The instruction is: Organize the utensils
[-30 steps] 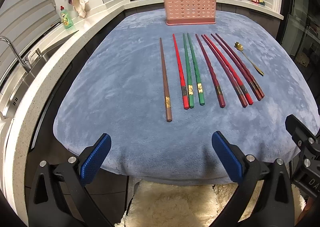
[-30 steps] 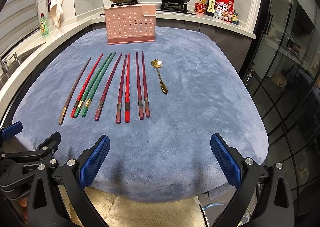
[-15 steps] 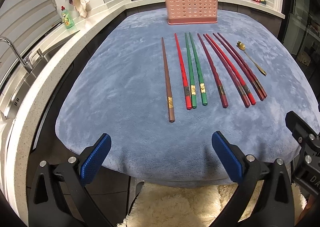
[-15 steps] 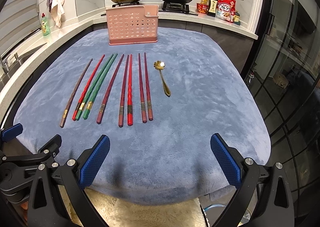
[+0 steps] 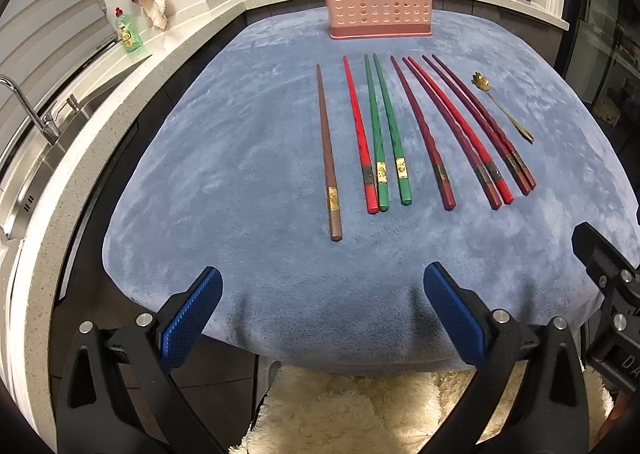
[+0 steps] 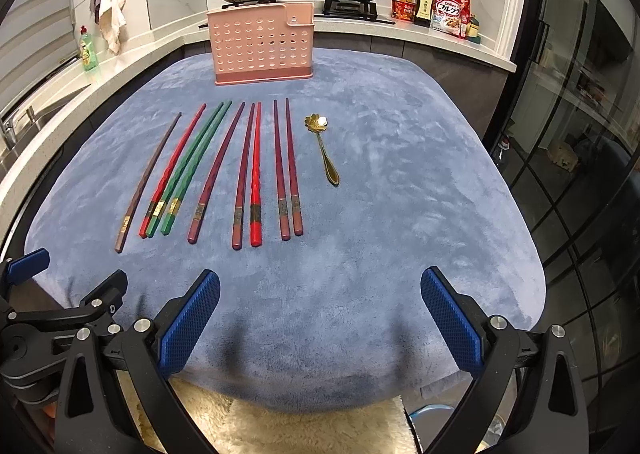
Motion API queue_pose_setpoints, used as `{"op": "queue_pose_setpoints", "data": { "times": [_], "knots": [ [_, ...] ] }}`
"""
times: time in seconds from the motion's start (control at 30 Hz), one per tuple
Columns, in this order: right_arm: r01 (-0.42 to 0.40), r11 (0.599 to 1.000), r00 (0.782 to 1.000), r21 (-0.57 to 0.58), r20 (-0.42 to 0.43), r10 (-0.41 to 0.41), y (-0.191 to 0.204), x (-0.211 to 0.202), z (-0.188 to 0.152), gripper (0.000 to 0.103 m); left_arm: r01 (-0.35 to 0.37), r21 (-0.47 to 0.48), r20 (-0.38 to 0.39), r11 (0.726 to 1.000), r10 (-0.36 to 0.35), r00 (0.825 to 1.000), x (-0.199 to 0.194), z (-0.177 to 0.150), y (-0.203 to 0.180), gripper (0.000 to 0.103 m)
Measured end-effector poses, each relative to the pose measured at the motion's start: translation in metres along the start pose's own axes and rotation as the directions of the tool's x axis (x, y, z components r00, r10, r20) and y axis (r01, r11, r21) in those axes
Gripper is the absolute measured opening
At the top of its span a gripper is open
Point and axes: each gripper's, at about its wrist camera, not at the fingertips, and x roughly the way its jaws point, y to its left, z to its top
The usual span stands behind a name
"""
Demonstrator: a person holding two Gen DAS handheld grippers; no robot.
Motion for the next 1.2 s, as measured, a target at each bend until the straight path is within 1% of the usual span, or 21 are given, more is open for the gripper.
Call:
{"op": "queue_pose_setpoints", "data": {
  "times": [0.93,1.0,1.13,1.2],
  "knots": [
    [-0.009,1.0,1.0,0.02,0.002,0.008,-0.006,0.001,-0.001,0.096,-0.005,0.001,-0.013,1.0,0.005,1.0,0.002,0.001,-0.001,0.096],
    [-0.008,1.0,1.0,0.028,0.0,0.008,-0.008,0.001,0.0,0.096,0.004,-0.014,-0.026,1.0,-0.004,1.0,0.005,0.002,0.003,0.096],
    [-0.006,0.998,1.0,0.057,-0.014,0.007,-0.016,0.007,0.002,0.096,0.029,-0.073,-0.087,0.997,-0.036,0.996,0.022,0.008,0.019,0.096],
    [-0.009,0.998,1.0,0.065,-0.016,0.01,-0.019,0.01,0.005,0.096,0.038,-0.093,-0.091,0.995,-0.046,0.995,0.029,0.013,0.027,0.096]
  ]
}}
